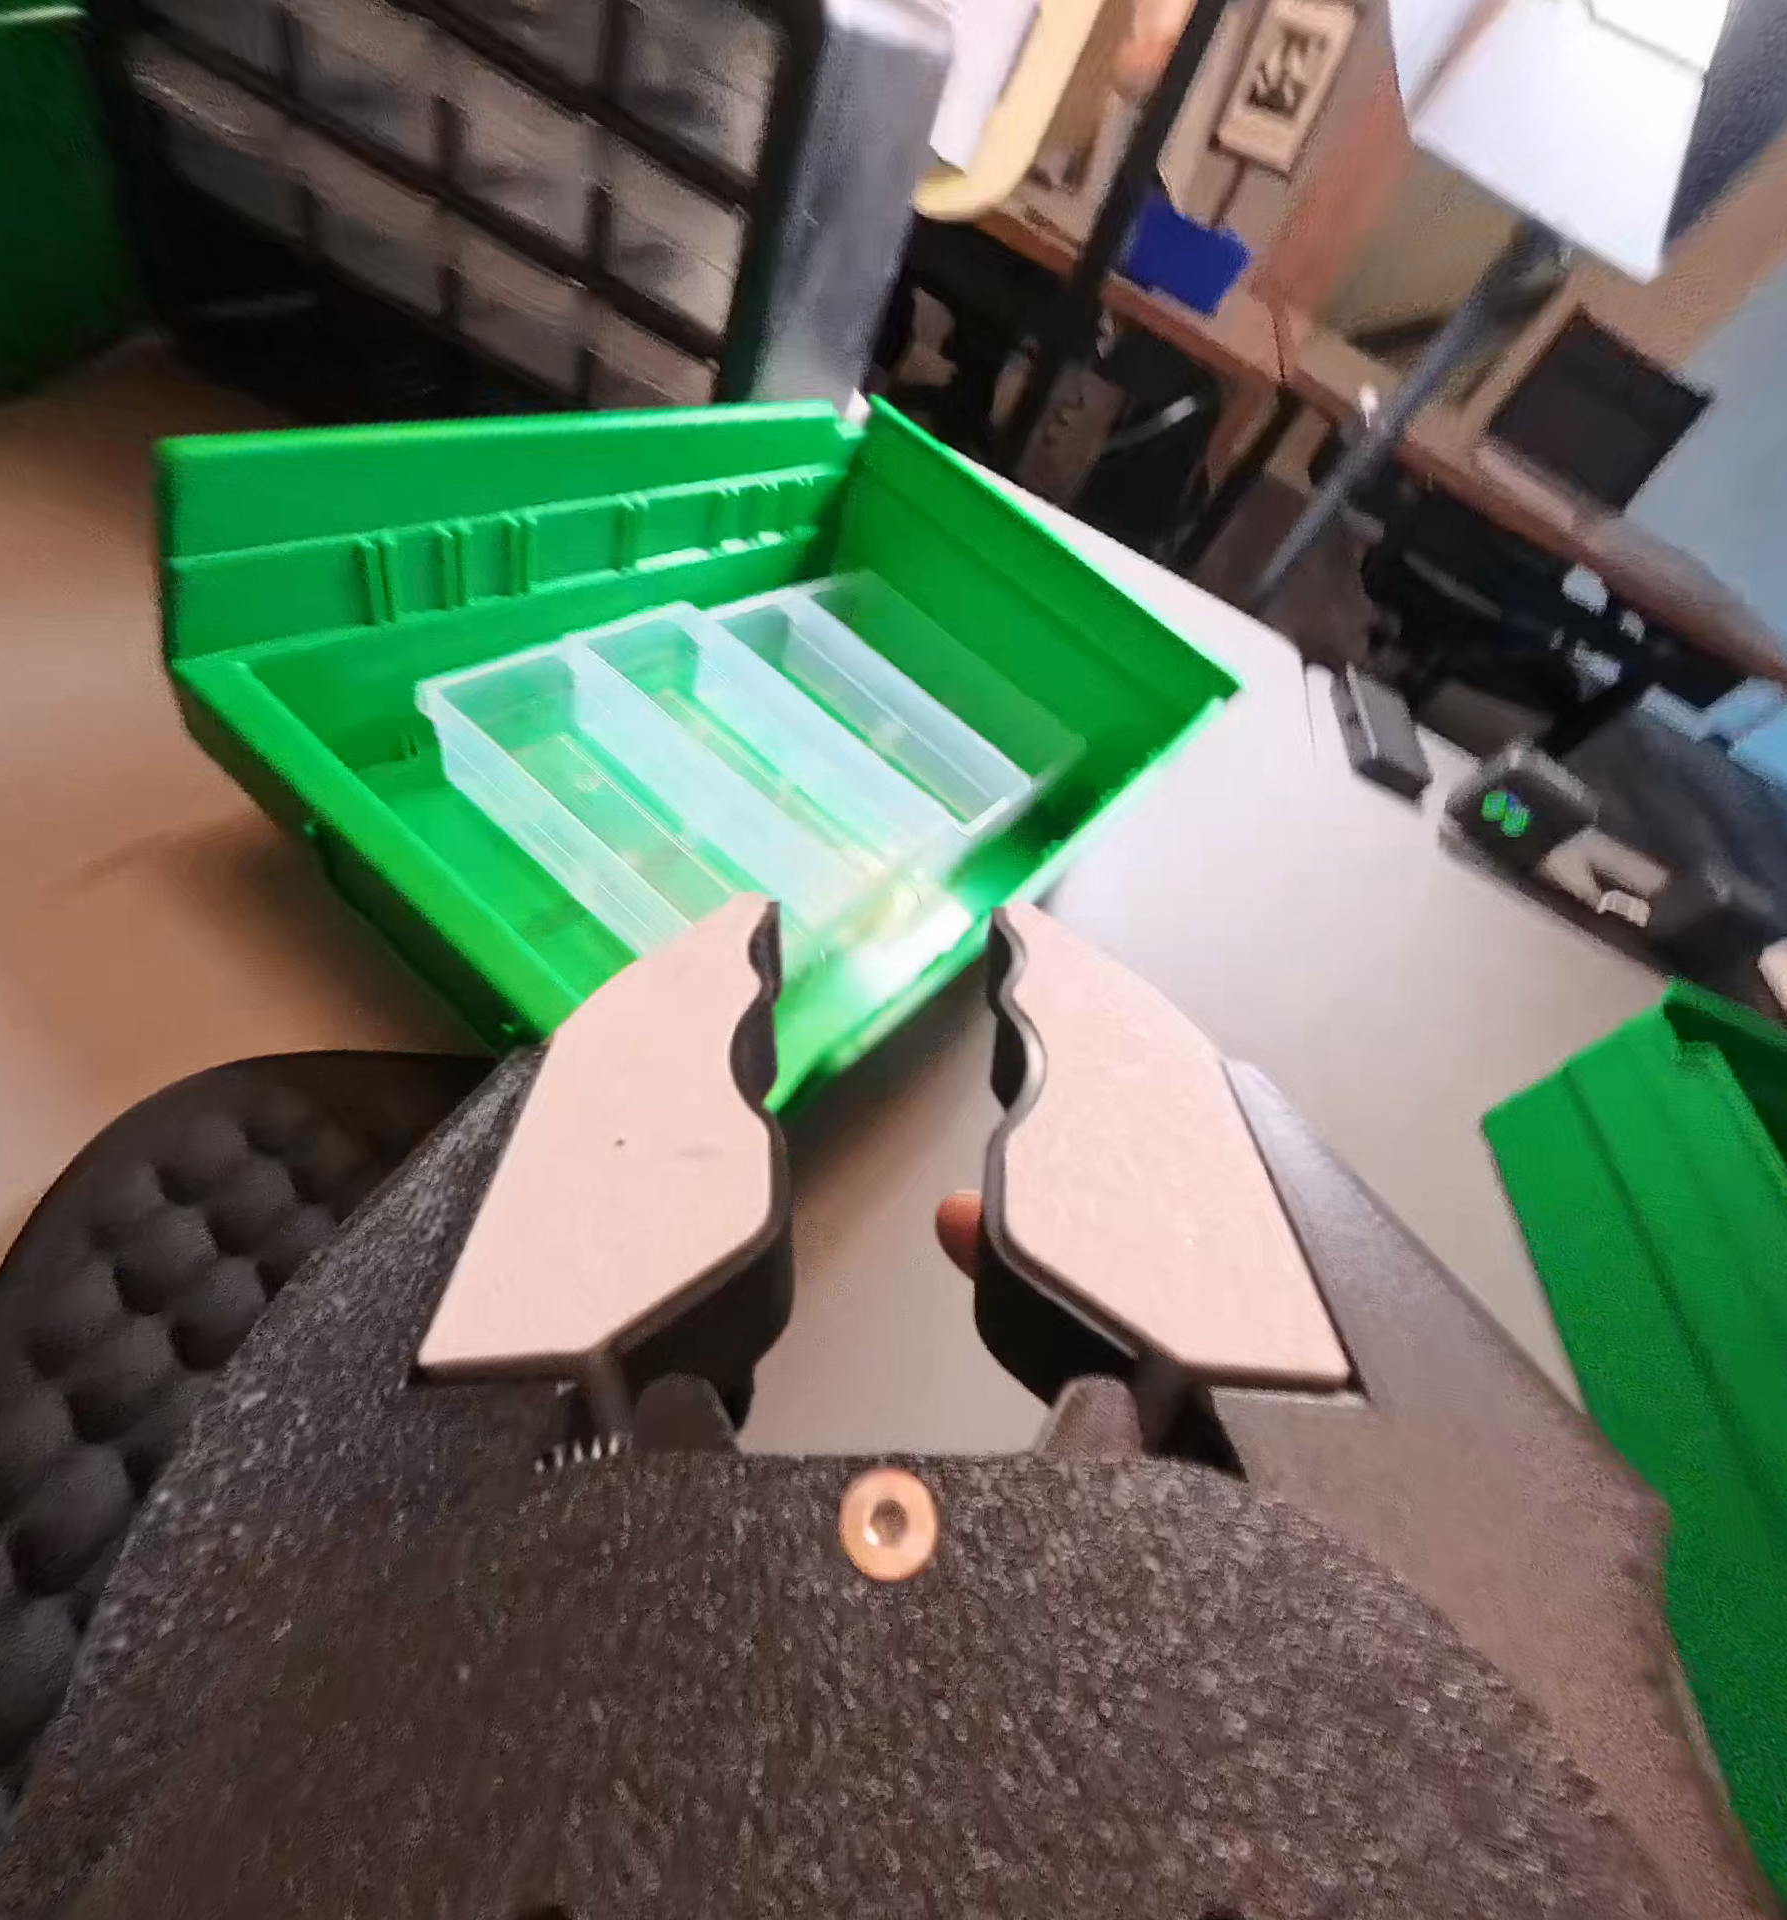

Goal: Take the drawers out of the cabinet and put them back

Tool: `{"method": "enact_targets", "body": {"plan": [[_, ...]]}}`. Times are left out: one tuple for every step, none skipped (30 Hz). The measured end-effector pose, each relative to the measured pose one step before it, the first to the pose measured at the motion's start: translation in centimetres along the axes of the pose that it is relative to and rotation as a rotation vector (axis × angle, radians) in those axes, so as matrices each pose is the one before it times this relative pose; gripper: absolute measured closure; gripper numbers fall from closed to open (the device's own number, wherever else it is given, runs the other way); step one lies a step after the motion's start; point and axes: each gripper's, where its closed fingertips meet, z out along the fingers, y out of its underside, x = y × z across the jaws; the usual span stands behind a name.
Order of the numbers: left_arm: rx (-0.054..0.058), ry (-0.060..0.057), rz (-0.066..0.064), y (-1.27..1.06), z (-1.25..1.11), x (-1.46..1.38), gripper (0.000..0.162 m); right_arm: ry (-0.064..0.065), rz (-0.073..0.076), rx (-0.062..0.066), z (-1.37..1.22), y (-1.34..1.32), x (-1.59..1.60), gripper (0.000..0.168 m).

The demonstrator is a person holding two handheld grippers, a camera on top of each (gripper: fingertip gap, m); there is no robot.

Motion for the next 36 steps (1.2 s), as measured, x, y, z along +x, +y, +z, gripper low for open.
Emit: {"method": "enact_targets", "body": {"plan": [[0.0059, -0.0426, 0.0126, -0.314, -0.339, -0.076, 0.133, 0.0161, 0.0500, -0.0133, -0.025, 0.833, 0.546, 0.126], [0.0402, -0.0463, -0.0139, -0.825, -0.573, -0.095, 0.135, 0.0132, 0.0402, 0.0008, 0.069, 0.555, 0.352, 0.125], [0.0605, -0.0341, -0.0370, -1.141, -0.802, -0.003, 0.133, -0.0010, 0.0364, 0.0030, 0.167, 0.429, 0.025, 0.122], [0.0724, -0.0218, -0.0527, -1.384, -0.906, 0.146, 0.130, -0.0164, 0.0365, -0.0048, 0.288, 0.445, -0.274, 0.119], [0.0827, -0.0178, -0.0634, -1.612, -0.836, 0.247, 0.129, -0.0234, 0.0349, -0.0096, 0.408, 0.459, -0.410, 0.115], [0.0886, -0.0027, -0.0652, -1.783, -0.656, 0.606, 0.125, -0.0224, 0.0354, -0.0089, 0.529, 0.417, -0.384, 0.112], [0.0871, 0.0136, -0.0635, -1.793, -0.362, 1.010, 0.122, -0.0151, 0.0355, -0.0108, 0.589, 0.395, -0.265, 0.110], [0.0755, 0.0196, -0.0632, -1.593, -0.009, 1.244, 0.119, -0.0107, 0.0283, -0.0125, 0.603, 0.349, -0.190, 0.108], [0.0567, 0.0248, -0.0654, -1.255, 0.353, 1.370, 0.113, -0.0031, 0.0238, -0.0065, 0.557, 0.227, -0.118, 0.107], [0.0436, 0.0275, -0.0715, -0.962, 0.656, 1.416, 0.108, -0.0019, 0.0223, -0.0022, 0.500, 0.156, -0.128, 0.108], [0.0390, 0.0205, -0.0818, -0.745, 0.879, 1.261, 0.107, -0.0052, 0.0234, -0.0026, 0.433, 0.162, -0.208, 0.109], [0.0332, 0.0101, -0.0895, -0.502, 1.069, 1.043, 0.106, -0.0028, 0.0223, -0.0021, 0.397, 0.171, -0.209, 0.111], [0.0244, -0.0009, -0.0904, -0.218, 1.216, 0.818, 0.104, 0.0227, 0.0105, -0.0061, 0.288, 0.161, 0.170, 0.114], [0.0148, -0.0056, -0.0787, 0.051, 1.308, 0.692, 0.099, 0.0288, -0.0032, -0.0082, 0.105, 0.082, 0.269, 0.117], [0.0088, -0.0017, -0.0553, 0.198, 1.352, 0.717, 0.095, 0.0129, 0.0007, 0.0064, -0.045, -0.175, 0.073, 0.120], [0.0100, -0.0035, -0.0338, 0.200, 1.332, 0.685, 0.093, 0.0242, 0.0088, 0.0141, -0.096, -0.298, 0.279, 0.124], [0.0118, -0.0118, -0.0153, 0.102, 1.263, 0.529, 0.091, 0.0276, 0.0090, 0.0148, -0.027, -0.259, 0.332, 0.130], [0.0127, -0.0173, -0.0037, -0.043, 1.114, 0.387, 0.090, 0.0140, 0.0051, 0.0063, 0.083, -0.119, 0.155, 0.132], [0.0177, -0.0174, -0.0036, -0.271, 0.924, 0.293, 0.091, 0.0106, 0.0085, 0.0042, 0.122, -0.080, 0.166, 0.133], [0.0191, -0.0142, -0.0054, -0.426, 0.763, 0.253, 0.093, 0.0054, 0.0110, 0.0072, 0.158, -0.082, 0.166, 0.135], [0.0079, -0.0151, -0.0004, -0.311, 0.696, 0.171, 0.096, 0.0009, 0.0161, 0.0046, 0.154, -0.058, 0.150, 0.137], [-0.0052, -0.0193, 0.0089, -0.045, 0.717, 0.050, 0.099, 0.0054, 0.0096, 0.0071, 0.117, -0.081, 0.171, 0.137], [-0.0110, -0.0197, 0.0121, 0.174, 0.695, -0.017, 0.102, 0.0114, 0.0078, 0.0076, 0.092, -0.074, 0.199, 0.139], [-0.0134, -0.0142, 0.0059, 0.328, 0.649, -0.008, 0.105, 0.0117, 0.0058, 0.0080, 0.075, -0.080, 0.147, 0.141], [-0.0104, 0.0056, -0.0044, 0.296, 0.541, 0.238, 0.108, 0.0102, 0.0033, 0.0054, 0.035, -0.048, 0.107, 0.142], [-0.0003, 0.0103, -0.0118, 0.051, 0.344, 0.311, 0.112, 0.0100, 0.0011, 0.0046, 0.041, -0.040, 0.082, 0.143], [0.0141, -0.0065, -0.0006, -0.252, 0.150, 0.181, 0.115, 0.0129, -0.0033, 0.0006, 0.012, -0.028, 0.101, 0.144], [0.0196, -0.0233, 0.0246, -0.407, 0.008, 0.057, 0.118, 0.0227, -0.0108, -0.0023, -0.051, -0.017, 0.158, 0.146], [0.0121, -0.0294, 0.0386, -0.375, -0.075, -0.026, 0.125, 0.0401, -0.0213, -0.0011, -0.126, -0.035, 0.320, 0.149], [0.0033, -0.0154, 0.0243, -0.266, -0.121, -0.011, 0.134, 0.0518, -0.0373, 0.0015, -0.226, -0.057, 0.476, 0.152], [0.0040, -0.0021, -0.0019, -0.243, -0.191, -0.060, 0.145, 0.0456, -0.0368, 0.0009, -0.283, -0.047, 0.499, 0.154], [0.0132, 0.0077, -0.0035, -0.368, -0.242, -0.019, 0.145, 0.0163, -0.0059, 0.0149, -0.426, -0.329, 0.269, 0.156], [0.0165, 0.0095, 0.0069, -0.576, -0.310, 0.110, 0.145, -0.0076, 0.0102, 0.0219, -0.547, -0.660, -0.073, 0.158], [0.0145, 0.0021, 0.0117, -0.793, -0.373, 0.121, 0.146, 0.0183, -0.0222, 0.0122, -0.573, -0.772, 0.050, 0.158], [0.0150, -0.0028, 0.0162, -1.008, -0.428, 0.053, 0.146, 0.0142, -0.0171, 0.0146, -0.589, -1.022, 0.018, 0.158], [0.0187, 0.0027, 0.0098, -1.274, -0.545, 0.017, 0.146, 0.0040, -0.0055, 0.0195, -0.625, -1.296, 0.031, 0.158]]}}
